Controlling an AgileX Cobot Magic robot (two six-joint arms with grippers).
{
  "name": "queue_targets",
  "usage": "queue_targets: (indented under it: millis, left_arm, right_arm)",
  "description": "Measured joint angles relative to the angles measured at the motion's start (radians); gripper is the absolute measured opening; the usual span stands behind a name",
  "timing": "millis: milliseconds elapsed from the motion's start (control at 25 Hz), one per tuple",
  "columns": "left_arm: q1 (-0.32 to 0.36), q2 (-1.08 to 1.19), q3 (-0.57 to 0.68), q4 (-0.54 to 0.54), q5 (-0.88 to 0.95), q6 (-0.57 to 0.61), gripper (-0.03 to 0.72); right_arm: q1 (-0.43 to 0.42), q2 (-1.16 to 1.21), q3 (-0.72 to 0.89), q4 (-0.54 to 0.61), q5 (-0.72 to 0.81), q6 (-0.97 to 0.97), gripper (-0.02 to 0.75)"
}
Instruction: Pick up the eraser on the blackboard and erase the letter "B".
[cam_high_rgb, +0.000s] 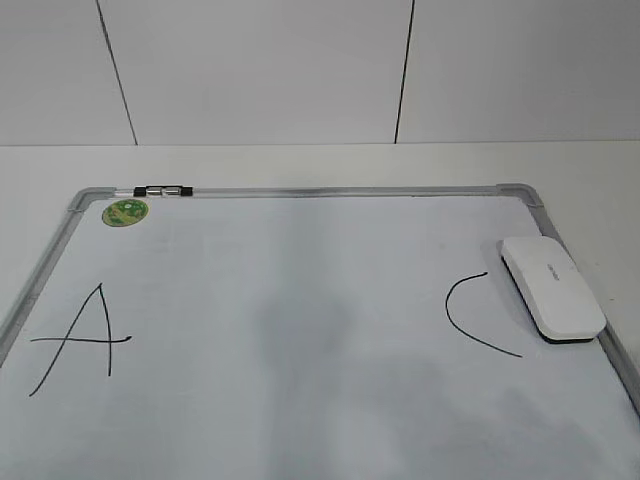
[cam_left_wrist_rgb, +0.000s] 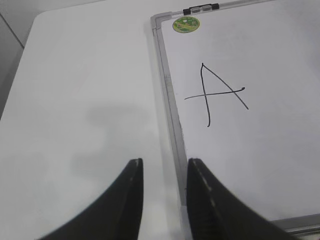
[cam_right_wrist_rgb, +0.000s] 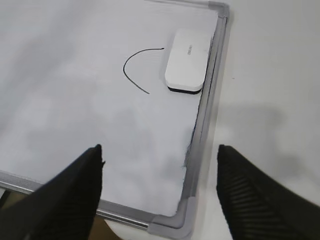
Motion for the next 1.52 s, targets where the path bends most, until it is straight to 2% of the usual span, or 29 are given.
queue_targets:
  millis: [360,1520]
  left_arm:
    - [0.0,0.0,0.0,0.0,-0.007,0.0,0.228]
    - [0.0,0.0,0.0,-0.01,-0.007,0.0,0.228]
  right_arm:
    - [0.0,-0.035,0.021,-0.047,-0.005,0.004,0.569]
    - [0.0,-0.035,0.021,-0.049,-0.005,0.009,0.569]
